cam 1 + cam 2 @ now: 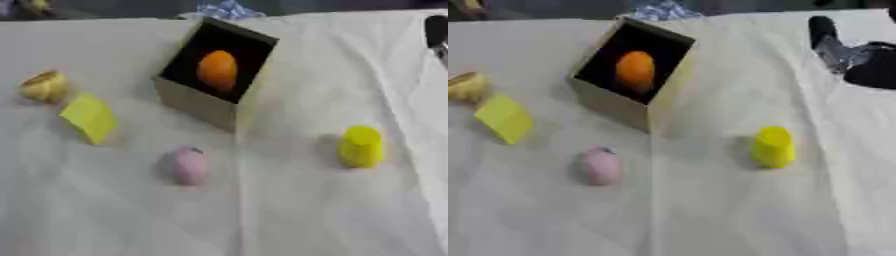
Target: Pick up objects on the table and place them in the box.
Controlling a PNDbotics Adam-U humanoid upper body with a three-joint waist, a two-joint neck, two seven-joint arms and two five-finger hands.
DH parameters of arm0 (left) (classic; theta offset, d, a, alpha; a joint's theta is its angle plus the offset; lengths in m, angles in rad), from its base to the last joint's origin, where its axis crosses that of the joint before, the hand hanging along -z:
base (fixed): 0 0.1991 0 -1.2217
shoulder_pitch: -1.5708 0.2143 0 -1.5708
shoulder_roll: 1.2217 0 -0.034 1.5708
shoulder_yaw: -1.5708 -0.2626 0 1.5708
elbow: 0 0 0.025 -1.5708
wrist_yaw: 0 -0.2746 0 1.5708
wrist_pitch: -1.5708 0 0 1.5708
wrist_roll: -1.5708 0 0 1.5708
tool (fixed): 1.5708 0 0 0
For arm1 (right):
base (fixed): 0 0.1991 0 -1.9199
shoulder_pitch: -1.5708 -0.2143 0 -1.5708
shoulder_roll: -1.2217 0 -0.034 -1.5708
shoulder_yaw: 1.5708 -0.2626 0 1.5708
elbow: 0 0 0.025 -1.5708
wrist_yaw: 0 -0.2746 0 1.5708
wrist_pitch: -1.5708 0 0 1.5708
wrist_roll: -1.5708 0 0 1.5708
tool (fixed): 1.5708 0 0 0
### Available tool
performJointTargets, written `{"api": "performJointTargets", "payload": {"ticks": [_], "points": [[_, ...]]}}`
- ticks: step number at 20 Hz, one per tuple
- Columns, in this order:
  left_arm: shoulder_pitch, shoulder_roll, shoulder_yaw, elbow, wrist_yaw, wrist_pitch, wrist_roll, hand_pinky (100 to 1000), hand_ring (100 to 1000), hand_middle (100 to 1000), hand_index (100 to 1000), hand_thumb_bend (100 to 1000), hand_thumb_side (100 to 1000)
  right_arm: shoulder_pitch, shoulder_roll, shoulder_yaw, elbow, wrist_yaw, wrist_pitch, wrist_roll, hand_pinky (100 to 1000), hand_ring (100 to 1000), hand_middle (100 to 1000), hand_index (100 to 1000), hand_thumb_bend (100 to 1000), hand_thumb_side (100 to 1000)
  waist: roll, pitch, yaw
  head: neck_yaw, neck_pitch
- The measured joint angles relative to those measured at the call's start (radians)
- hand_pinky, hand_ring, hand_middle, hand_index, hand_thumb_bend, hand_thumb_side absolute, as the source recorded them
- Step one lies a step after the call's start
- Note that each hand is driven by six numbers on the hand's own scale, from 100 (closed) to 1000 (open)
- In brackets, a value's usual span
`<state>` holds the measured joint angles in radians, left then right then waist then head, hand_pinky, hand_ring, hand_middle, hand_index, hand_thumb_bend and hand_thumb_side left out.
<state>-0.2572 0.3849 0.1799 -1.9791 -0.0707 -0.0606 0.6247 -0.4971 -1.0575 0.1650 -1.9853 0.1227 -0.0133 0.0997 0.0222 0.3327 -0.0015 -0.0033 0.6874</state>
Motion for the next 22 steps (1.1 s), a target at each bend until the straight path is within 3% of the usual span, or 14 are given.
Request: {"api": "performJointTargets", "payload": {"ticks": [2,3,4,11,17,22], "points": [[0.0,0.009,-0.001,0.0,-0.002,0.002,-0.002,765,673,669,804,407,560,-0.005,-0.018,0.012,0.0,0.009,-0.003,0.009,905,786,777,877,100,484,0.0,0.0,-0.006,0.0,0.006],[0.0,0.014,-0.002,0.0,-0.004,0.003,-0.003,765,673,669,804,407,560,-0.005,-0.029,0.018,0.0,0.013,-0.005,0.014,905,796,779,880,100,430,0.0,0.0,-0.008,0.0,0.007],[0.001,0.018,-0.003,0.0,-0.006,0.004,-0.004,765,673,669,804,406,562,-0.006,-0.042,0.025,0.0,0.016,-0.008,0.021,905,804,789,882,100,480,0.0,0.0,-0.01,0.001,0.008],[0.012,0.049,-0.003,0.0,-0.009,0.011,-0.007,765,672,668,804,400,567,-0.005,-0.148,0.094,0.0,0.034,-0.038,0.099,905,831,806,886,100,539,-0.013,0.0,-0.028,0.023,0.008],[0.016,0.057,-0.003,0.0,-0.009,0.016,-0.01,766,672,668,804,397,568,-0.017,-0.164,0.128,0.0,0.043,-0.074,0.173,908,848,817,893,100,568,-0.016,0.001,-0.029,0.028,0.008],[0.018,0.065,-0.004,0.0,-0.009,0.018,-0.012,766,671,667,804,394,570,-0.022,-0.173,0.159,0.0,0.051,-0.084,0.243,908,854,819,893,100,672,-0.017,0.006,-0.021,0.026,0.009]]}}
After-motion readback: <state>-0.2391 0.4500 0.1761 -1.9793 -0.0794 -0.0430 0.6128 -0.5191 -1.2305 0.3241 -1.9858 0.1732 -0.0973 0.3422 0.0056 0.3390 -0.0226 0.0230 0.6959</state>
